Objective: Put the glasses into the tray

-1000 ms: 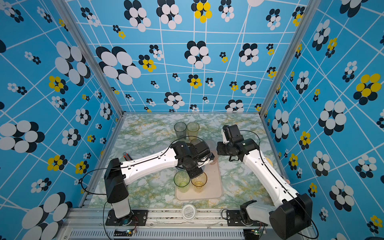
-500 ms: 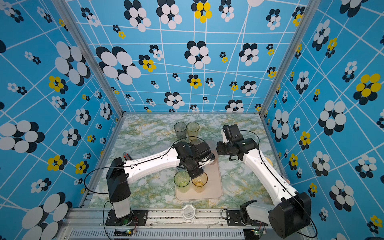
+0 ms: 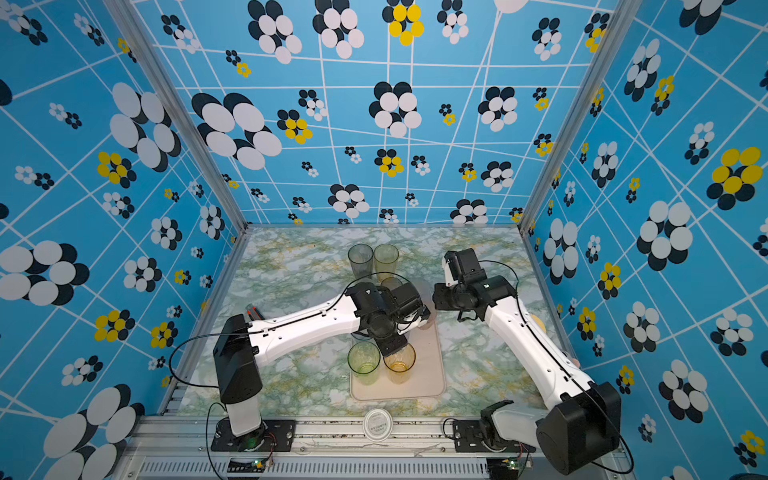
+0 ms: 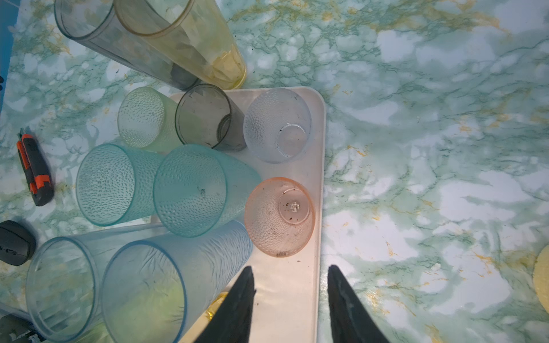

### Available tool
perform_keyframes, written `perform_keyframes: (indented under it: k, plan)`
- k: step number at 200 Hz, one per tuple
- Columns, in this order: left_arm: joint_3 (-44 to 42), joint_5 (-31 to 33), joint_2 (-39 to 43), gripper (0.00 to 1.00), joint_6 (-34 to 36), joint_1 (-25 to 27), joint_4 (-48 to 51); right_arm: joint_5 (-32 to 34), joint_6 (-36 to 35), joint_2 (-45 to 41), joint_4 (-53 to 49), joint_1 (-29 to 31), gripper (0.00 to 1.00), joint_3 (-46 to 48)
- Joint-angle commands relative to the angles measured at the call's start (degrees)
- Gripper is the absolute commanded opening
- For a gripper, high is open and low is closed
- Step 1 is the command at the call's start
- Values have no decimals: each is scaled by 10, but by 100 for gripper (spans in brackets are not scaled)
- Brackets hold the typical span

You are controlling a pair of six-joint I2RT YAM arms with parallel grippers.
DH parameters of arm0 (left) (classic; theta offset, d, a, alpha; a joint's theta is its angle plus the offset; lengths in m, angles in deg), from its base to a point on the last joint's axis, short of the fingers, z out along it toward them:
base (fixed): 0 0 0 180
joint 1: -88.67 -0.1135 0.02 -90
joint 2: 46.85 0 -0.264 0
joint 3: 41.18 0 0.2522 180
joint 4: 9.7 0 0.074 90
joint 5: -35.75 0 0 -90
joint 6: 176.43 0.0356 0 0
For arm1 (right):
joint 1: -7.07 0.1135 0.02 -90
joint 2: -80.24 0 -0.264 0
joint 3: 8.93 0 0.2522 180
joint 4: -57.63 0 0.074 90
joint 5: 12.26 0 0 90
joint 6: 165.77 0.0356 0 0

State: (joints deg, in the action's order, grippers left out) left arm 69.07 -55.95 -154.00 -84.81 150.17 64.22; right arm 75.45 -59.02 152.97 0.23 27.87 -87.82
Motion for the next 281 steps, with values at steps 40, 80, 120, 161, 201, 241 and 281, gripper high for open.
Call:
perform_keyframes:
  k: [40, 80, 120, 161, 201, 241, 281]
  plan:
    - [20, -1, 1, 16, 8, -1, 17, -9, -8, 3, 9, -4, 43, 8]
    - [22, -1, 6, 16, 7, 0, 21, -10, -8, 1, 10, -4, 43, 9]
    - [21, -7, 9, 16, 7, 2, 22, -11, -7, 1, 10, -4, 43, 11]
    - [21, -6, 8, 16, 8, 2, 26, -11, -6, 2, 10, -5, 43, 11]
    - [20, -3, 34, 16, 9, 2, 25, -11, -5, 4, 11, -4, 43, 9]
    - [22, 4, 48, 16, 11, 1, 25, -13, -5, 7, 11, -5, 43, 9]
    - [27, 3, 64, 16, 13, -1, 28, -13, -6, 12, 11, -4, 43, 8]
